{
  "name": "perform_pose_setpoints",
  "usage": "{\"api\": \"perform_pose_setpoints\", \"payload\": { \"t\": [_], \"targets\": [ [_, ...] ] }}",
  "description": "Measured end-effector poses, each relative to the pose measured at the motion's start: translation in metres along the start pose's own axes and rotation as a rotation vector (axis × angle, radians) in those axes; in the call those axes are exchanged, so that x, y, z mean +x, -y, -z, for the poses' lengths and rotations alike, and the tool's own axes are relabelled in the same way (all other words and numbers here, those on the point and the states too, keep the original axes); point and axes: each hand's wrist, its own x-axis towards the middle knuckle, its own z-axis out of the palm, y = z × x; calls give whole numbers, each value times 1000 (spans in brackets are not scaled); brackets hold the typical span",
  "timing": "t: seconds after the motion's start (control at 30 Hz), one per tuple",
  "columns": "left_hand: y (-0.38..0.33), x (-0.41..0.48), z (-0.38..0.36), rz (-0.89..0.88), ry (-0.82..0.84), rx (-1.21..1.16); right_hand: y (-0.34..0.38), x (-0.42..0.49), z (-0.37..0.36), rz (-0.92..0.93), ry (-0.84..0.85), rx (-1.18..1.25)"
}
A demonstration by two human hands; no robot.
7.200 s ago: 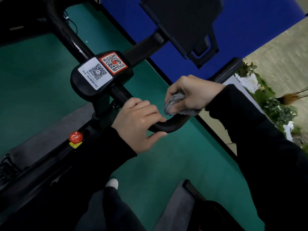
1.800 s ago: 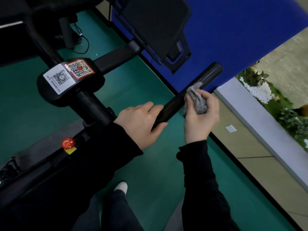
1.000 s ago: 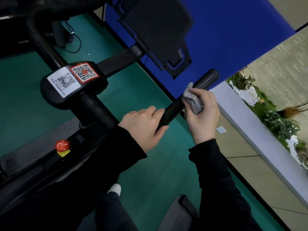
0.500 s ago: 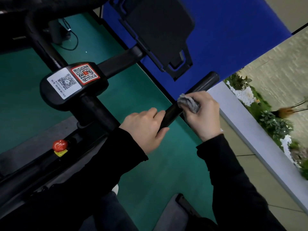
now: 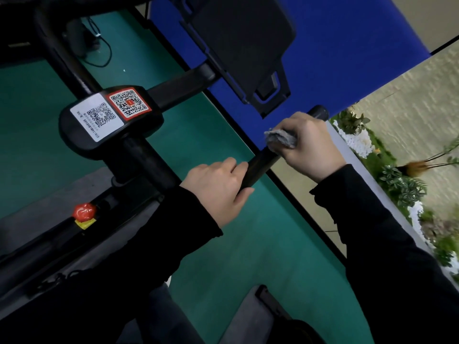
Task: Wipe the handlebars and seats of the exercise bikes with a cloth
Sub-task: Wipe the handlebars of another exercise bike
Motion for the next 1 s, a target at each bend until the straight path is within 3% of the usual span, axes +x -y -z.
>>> {"api": "perform_pose_setpoints", "payload": {
  "t": [0.13,0.4,0.53,0.83,1.0],
  "targets": [
    [1,0,-2,-9,-4,6,-1,-11,-12,-70,-165,95],
    [1,-2,0,-22,-41,18,7,-42,-59,-476,-744,812],
    [0,-1,6,-36,-45,-15,20,-47,-86,-571,-938,1006],
    [-1,0,4,-27,-99,3,12,-25,-97,-789,-1137,1480],
    [0,0,0,-35,-148,49,29,-34,-108,-788,-1078,1600]
  ]
}}
